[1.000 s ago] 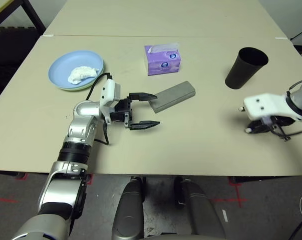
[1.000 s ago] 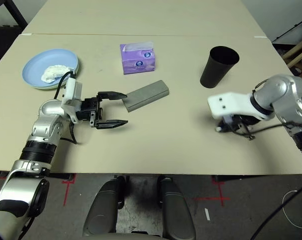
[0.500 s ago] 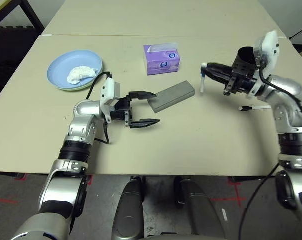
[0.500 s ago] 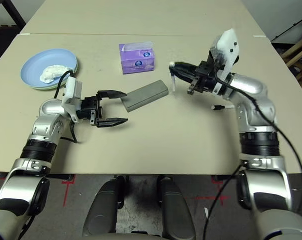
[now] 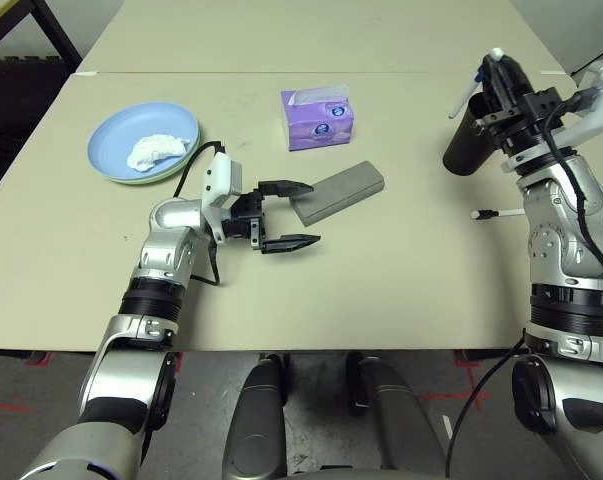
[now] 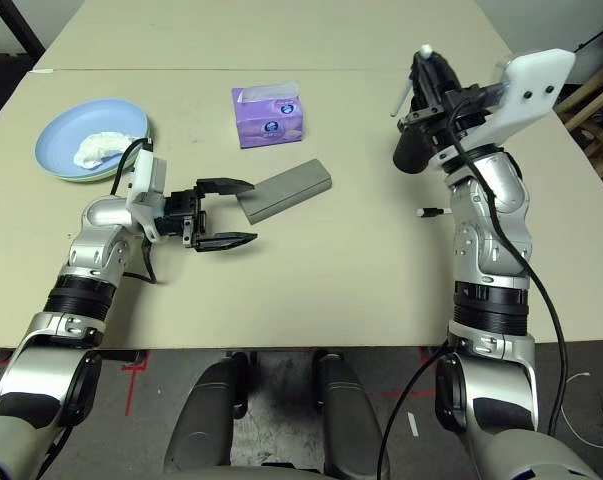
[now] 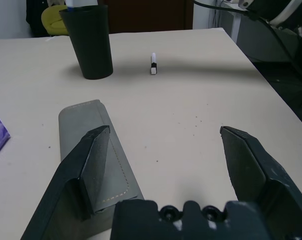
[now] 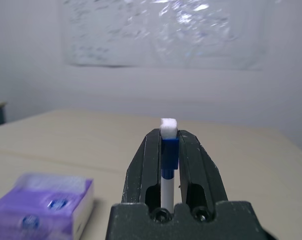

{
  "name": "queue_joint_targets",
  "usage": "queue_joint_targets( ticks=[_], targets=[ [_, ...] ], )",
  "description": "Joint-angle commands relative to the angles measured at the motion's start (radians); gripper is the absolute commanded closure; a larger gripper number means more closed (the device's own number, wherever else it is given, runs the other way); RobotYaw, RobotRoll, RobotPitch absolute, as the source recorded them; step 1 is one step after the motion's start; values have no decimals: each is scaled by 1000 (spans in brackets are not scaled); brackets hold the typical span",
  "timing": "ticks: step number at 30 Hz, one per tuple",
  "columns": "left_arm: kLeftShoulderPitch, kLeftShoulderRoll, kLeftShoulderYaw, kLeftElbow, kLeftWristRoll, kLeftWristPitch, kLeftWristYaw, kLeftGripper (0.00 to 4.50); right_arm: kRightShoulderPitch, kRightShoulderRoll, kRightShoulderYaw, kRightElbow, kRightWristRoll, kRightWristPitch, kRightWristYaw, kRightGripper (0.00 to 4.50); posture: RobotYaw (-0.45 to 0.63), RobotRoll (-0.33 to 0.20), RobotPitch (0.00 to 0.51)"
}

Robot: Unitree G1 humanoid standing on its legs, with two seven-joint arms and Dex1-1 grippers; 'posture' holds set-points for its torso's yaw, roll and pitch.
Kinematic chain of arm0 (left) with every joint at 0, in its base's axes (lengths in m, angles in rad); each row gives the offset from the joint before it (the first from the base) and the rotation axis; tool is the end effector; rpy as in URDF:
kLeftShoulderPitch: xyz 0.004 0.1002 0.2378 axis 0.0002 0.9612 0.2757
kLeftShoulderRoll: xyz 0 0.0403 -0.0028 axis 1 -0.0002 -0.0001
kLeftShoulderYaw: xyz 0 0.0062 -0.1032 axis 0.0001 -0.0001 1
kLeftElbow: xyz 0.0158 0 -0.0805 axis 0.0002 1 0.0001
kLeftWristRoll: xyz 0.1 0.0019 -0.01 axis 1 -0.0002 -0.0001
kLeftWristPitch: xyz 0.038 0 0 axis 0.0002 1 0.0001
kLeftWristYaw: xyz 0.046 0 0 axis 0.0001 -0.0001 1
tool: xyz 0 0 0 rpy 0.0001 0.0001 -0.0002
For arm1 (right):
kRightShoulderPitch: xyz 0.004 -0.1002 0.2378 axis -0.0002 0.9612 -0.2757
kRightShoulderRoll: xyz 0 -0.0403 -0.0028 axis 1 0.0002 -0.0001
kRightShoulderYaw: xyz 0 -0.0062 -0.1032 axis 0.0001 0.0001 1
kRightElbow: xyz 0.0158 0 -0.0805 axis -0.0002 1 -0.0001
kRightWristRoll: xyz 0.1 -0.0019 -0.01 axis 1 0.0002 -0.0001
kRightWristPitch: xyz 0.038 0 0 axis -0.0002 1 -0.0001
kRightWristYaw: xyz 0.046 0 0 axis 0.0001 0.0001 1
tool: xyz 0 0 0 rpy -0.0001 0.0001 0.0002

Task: Organize and tidy the items on the table.

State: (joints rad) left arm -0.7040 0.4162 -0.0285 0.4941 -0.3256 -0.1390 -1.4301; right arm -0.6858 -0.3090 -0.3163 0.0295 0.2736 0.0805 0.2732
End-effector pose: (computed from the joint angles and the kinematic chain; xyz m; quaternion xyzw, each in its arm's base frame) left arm 0.3222 0.2060 0.1606 0.1461 -0.1056 -0.6511 0.7373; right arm 0.2860 -0.2215 0.2246 -0.0018 -0.3147 0.0719 0.9465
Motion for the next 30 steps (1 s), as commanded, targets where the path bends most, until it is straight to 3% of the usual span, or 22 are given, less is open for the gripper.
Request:
queue_joint_targets(
  ticks=[1, 10, 24, 28, 30],
  targets=[
    [-9, -1, -18, 22, 7, -14, -15, 0, -23, -5, -23, 18, 12, -16, -42, 4185, 54, 0, 206],
    [-16, 0, -18, 35, 9, -22, -15, 0, -72, -25, -33, 56, 10, -11, -101, 4185, 57, 0, 203],
    [-17, 9, -18, 32, 10, -17, -20, 0, -7, -38, -30, 64, -4, 148, -214, 4185, 61, 0, 202],
    [-15, 10, -18, 29, 10, -15, -18, 0, -9, -42, -17, 64, 4, 194, -188, 3101, 63, 0, 200],
    [-13, 11, -18, 27, 10, -14, -18, 0, -17, -45, -21, 66, 10, 190, -179, 2334, 64, 0, 199]
  ],
)
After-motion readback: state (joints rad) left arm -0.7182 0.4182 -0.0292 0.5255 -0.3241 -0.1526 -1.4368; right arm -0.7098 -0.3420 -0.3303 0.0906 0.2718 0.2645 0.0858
